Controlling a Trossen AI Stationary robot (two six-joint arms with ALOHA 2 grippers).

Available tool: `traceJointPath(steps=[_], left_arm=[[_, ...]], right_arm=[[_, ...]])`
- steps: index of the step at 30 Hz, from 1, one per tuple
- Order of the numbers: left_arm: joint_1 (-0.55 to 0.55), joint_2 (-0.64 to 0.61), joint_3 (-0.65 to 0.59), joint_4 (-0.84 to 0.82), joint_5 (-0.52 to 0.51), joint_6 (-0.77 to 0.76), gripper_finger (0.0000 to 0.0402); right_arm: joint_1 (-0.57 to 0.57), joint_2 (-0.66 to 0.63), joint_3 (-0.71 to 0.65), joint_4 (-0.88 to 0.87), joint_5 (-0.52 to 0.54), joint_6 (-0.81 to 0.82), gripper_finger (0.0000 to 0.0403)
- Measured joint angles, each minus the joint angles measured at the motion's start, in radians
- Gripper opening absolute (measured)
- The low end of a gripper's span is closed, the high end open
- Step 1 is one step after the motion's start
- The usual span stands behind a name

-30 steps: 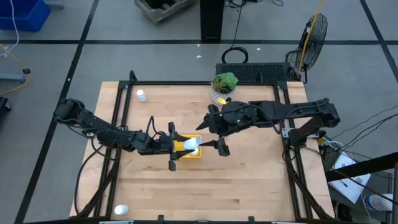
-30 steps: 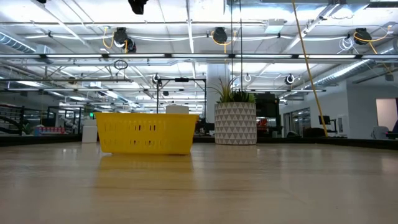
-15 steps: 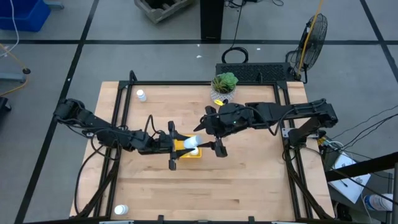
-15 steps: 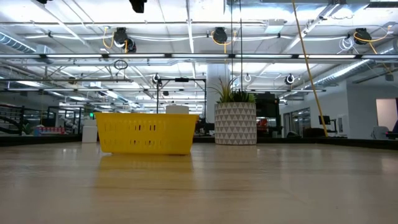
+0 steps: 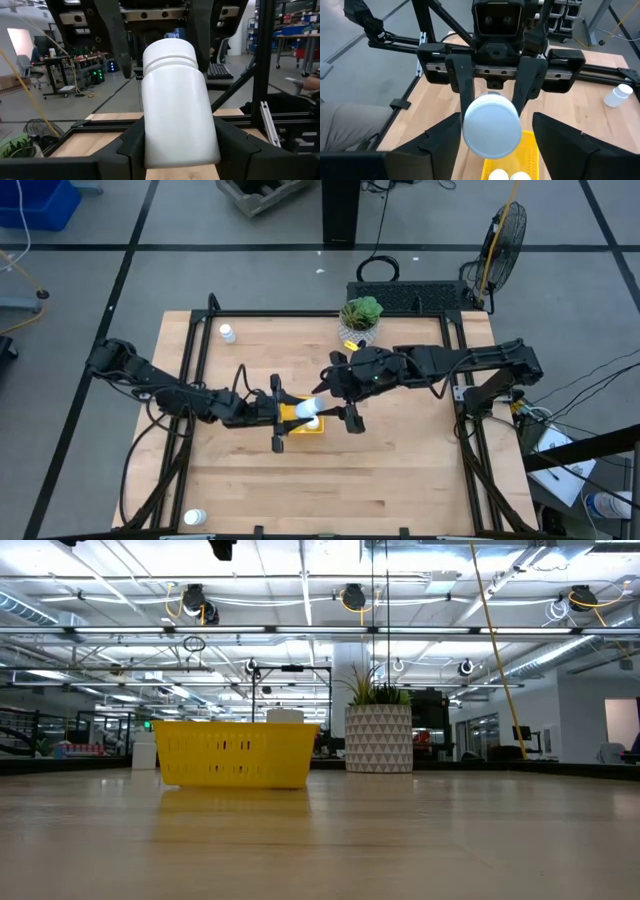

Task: Pick and place pill bottles into a basket
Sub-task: Put the white pill bottle into the yellow bin

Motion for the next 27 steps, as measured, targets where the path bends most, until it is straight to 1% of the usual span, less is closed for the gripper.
traceJointPath(steps=[6,11,16,19,23,27], left_arm=[[0.003,0.0,0.0,0.001,0.001,0.0,0.0175],[0.003,0.0,0.0,0.002,0.002,0.0,0.0175],[0.003,0.001,0.0,0.012,0.003,0.0,0.0175],[0.002,0.002,0.0,0.015,0.005,0.003,0.0175],[0.002,0.002,-0.001,0.012,0.006,0.003,0.0175],[0.002,0.002,-0.001,0.007,0.005,-0.001,0.0175]], right_arm=[[0.0,0.0,0.0,0.001,-0.026,0.006,0.0197],[0.0,0.0,0.0,0.001,-0.026,0.017,0.0181],[0.0,0.005,0.0,-0.002,-0.027,0.027,0.018],[0.0,0.018,0.001,-0.001,-0.048,0.028,0.0186],[0.0,0.023,0.001,0.003,-0.048,0.009,0.019],[0.0,0.024,0.0,0.003,-0.048,0.003,0.0173]])
